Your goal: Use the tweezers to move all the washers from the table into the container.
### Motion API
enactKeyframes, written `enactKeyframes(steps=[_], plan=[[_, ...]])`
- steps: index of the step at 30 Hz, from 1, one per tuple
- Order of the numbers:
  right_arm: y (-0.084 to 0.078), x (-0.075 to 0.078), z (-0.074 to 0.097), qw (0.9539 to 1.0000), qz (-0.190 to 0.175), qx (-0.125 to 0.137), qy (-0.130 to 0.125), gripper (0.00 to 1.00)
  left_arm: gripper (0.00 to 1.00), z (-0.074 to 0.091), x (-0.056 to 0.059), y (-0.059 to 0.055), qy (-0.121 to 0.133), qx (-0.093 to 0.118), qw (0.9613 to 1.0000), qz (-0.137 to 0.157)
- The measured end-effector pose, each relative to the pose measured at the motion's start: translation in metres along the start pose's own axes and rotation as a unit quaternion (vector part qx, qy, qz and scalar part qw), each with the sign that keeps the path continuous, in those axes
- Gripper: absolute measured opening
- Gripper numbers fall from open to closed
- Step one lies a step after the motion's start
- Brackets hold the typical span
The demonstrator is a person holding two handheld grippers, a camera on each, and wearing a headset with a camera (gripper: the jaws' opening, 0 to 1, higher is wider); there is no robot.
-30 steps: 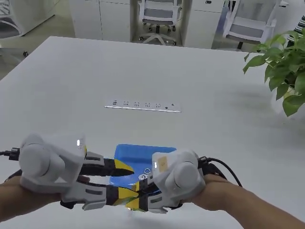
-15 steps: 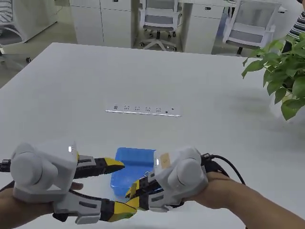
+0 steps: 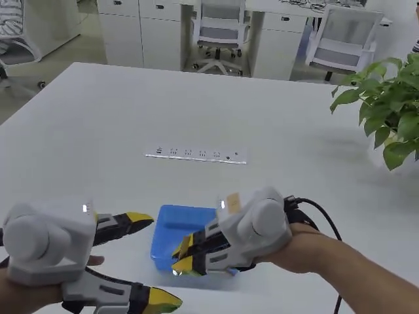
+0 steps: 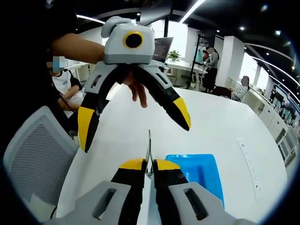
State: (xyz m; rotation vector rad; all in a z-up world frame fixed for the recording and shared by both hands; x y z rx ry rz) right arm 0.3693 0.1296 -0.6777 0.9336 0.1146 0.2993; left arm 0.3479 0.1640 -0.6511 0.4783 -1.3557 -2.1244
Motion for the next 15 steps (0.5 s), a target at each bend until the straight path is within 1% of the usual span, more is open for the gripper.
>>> enactKeyframes(steps=[2, 6, 13, 15], plan=[[0.000, 0.001, 0.001, 1.0000, 0.000, 0.000, -0.001, 0.08, 0.93, 0.001, 0.000, -0.001, 0.003, 0.002, 1.0000, 0.000], [0.001, 0.006, 0.004, 1.0000, 0.000, 0.001, -0.004, 0.08, 0.99, 0.004, -0.005, -0.002, 0.012, 0.004, 0.9999, -0.002], [0.004, 0.014, 0.008, 1.0000, -0.001, 0.004, -0.009, 0.08, 0.99, 0.007, -0.010, -0.005, 0.018, 0.004, 0.9998, 0.000], [0.005, 0.016, 0.009, 0.9999, -0.001, 0.005, -0.010, 0.08, 0.99, 0.007, -0.010, -0.005, 0.018, 0.004, 0.9998, 0.000]])
Point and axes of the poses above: the centre of the closed fingertips' face, and the gripper's own axes: z roughly backward along the fingers, x roughly to its right, y roughly out of its top, the point moved 3 cm from there along z, roughly backward along the fingers, and after that the axes turned 5 degrees about y, right-handed, at the moved point
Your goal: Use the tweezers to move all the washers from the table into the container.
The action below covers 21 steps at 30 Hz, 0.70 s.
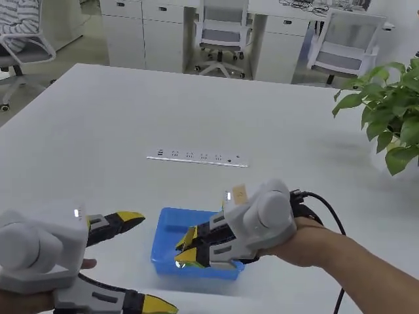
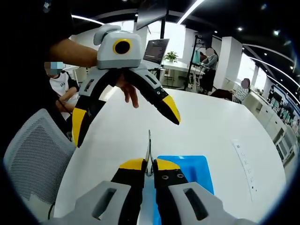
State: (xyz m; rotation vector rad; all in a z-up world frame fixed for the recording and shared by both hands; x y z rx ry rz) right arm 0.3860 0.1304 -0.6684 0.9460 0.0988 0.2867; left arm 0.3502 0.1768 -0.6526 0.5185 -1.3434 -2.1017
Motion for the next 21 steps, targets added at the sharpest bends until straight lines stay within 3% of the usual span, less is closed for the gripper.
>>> enactKeyframes(steps=[13, 21], plan=[[-0.003, 0.026, -0.001, 0.9998, -0.004, 0.003, -0.017, 0.08, 0.99, -0.001, -0.008, 0.000, 0.006, 0.008, 0.9999, 0.003], [-0.015, 0.041, -0.006, 0.9995, -0.005, -0.006, -0.031, 0.08, 0.99, -0.003, -0.011, 0.003, 0.007, 0.008, 0.9999, 0.005]])
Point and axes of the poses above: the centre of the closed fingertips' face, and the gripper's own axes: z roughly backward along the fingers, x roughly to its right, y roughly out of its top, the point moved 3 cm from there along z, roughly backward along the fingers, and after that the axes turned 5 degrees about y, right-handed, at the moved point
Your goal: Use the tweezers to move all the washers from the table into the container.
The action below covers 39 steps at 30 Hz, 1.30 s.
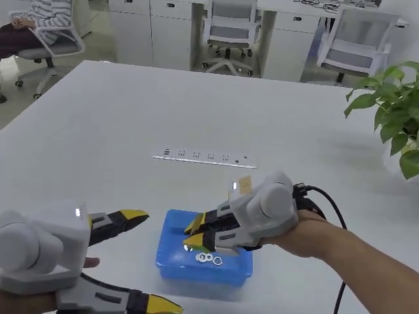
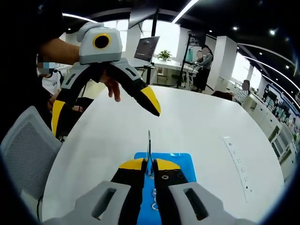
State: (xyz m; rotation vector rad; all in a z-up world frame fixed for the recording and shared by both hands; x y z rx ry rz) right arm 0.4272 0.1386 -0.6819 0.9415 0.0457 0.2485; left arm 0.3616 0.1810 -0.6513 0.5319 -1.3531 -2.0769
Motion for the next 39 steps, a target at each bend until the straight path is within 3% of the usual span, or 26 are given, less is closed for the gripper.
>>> enactKeyframes(steps=[23, 32, 39], plan=[[-0.032, 0.018, -0.026, 0.9997, -0.013, -0.021, 0.010, 0.09, 0.89, -0.026, -0.021, 0.014, -0.005, 0.003, 0.9999, -0.015], [-0.042, 0.020, -0.032, 0.9994, -0.021, -0.025, 0.014, 0.09, 0.69, -0.041, -0.025, 0.016, -0.023, -0.005, 0.9991, -0.035], [-0.046, 0.020, -0.035, 0.9991, -0.024, -0.029, 0.019, 0.09, 0.47, -0.052, -0.028, 0.015, -0.037, -0.012, 0.9982, -0.046]])
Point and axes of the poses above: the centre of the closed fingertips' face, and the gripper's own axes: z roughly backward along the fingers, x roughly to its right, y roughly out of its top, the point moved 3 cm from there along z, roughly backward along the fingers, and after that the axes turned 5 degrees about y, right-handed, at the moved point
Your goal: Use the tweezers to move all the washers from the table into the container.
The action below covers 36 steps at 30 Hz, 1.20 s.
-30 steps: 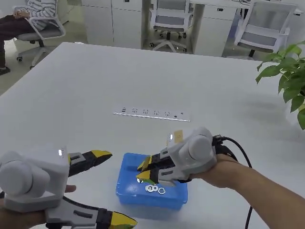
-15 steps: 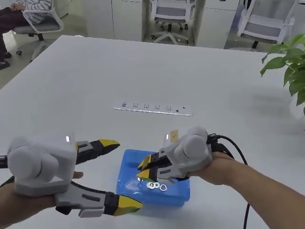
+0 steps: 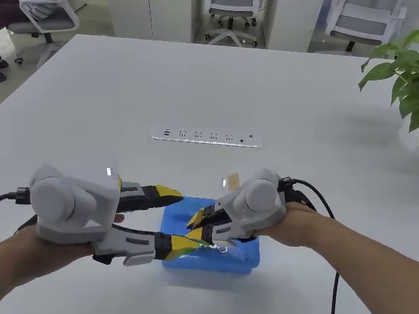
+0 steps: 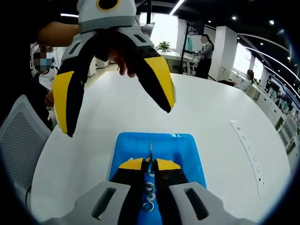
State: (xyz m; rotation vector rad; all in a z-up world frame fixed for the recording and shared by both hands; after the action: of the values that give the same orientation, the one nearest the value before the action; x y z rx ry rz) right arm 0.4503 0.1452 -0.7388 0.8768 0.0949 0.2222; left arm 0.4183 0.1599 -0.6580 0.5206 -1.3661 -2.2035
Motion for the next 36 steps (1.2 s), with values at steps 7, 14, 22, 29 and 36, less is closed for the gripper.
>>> enactKeyframes(steps=[7, 14, 22, 29, 36], plan=[[0.001, 0.000, -0.002, 1.0000, 0.006, -0.004, 0.004, 0.09, 0.28, -0.006, -0.006, 0.001, -0.006, 0.000, 1.0000, -0.002], [0.003, -0.001, -0.004, 0.9999, 0.010, -0.005, 0.007, 0.09, 0.19, -0.012, -0.009, 0.001, -0.010, -0.003, 0.9998, -0.014], [0.002, -0.001, -0.004, 0.9999, 0.012, -0.004, 0.009, 0.09, 0.10, -0.017, -0.017, -0.009, -0.008, -0.023, 0.9992, -0.032], [0.003, -0.001, -0.004, 0.9999, 0.012, -0.003, 0.010, 0.09, 0.06, -0.017, -0.021, -0.014, -0.015, -0.028, 0.9988, -0.037], [0.003, -0.002, -0.005, 0.9998, 0.016, -0.004, 0.012, 0.10, 0.06, -0.017, -0.017, -0.011, -0.019, -0.031, 0.9979, -0.054]])
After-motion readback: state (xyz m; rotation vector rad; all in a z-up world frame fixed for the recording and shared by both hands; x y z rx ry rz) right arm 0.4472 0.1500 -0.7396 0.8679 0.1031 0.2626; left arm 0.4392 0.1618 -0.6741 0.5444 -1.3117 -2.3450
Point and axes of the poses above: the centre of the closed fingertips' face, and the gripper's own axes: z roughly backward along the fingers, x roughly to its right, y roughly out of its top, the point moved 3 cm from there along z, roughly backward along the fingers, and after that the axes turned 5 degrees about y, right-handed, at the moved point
